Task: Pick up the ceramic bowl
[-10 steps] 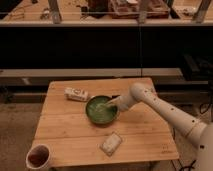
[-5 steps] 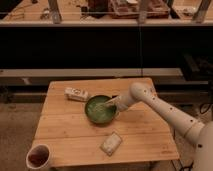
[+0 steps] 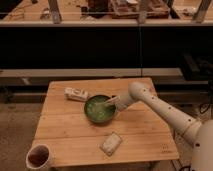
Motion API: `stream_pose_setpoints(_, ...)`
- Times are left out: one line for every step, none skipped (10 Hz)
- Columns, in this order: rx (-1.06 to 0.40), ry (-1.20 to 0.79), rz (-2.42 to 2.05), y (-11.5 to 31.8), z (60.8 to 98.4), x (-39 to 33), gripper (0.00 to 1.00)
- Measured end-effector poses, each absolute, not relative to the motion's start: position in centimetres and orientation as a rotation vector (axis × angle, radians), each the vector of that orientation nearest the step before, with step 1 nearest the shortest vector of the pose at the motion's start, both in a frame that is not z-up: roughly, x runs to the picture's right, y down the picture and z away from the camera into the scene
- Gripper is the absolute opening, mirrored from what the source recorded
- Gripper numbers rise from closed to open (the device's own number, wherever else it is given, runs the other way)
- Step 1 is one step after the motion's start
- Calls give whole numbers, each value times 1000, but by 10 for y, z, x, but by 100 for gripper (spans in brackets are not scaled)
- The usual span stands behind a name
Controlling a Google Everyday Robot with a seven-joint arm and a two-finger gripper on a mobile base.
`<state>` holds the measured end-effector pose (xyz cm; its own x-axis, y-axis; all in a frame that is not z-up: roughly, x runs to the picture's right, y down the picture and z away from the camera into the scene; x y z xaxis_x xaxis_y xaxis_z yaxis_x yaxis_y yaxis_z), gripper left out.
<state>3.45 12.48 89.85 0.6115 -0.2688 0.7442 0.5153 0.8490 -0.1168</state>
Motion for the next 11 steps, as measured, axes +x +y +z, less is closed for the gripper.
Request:
stream_pose_setpoints(-336,-793,-463,125,898,34,69)
stream_pose_setpoints(-318,-795,-472,124,897,33,71)
stream_pose_setpoints(-308,-801,-495,125,895,31,68)
stream_pose_setpoints(-307,-796,-500,127,895,33,57)
stream_pose_setpoints(-310,-794,-498,128,895,35,51)
stream_pose_setpoints(-309,-792,-501,128,896,35,39)
stream_pose_setpoints(-307,-791,-500,128,896,35,32)
stream_pose_setpoints(-302,-790,-493,128,896,36,19)
stream_pose_setpoints(-300,-790,-491,128,896,33,11)
stream_pose_setpoints(-296,-783,-479,127,896,34,3)
stream_pose_setpoints(-296,-778,-473,127,896,36,0)
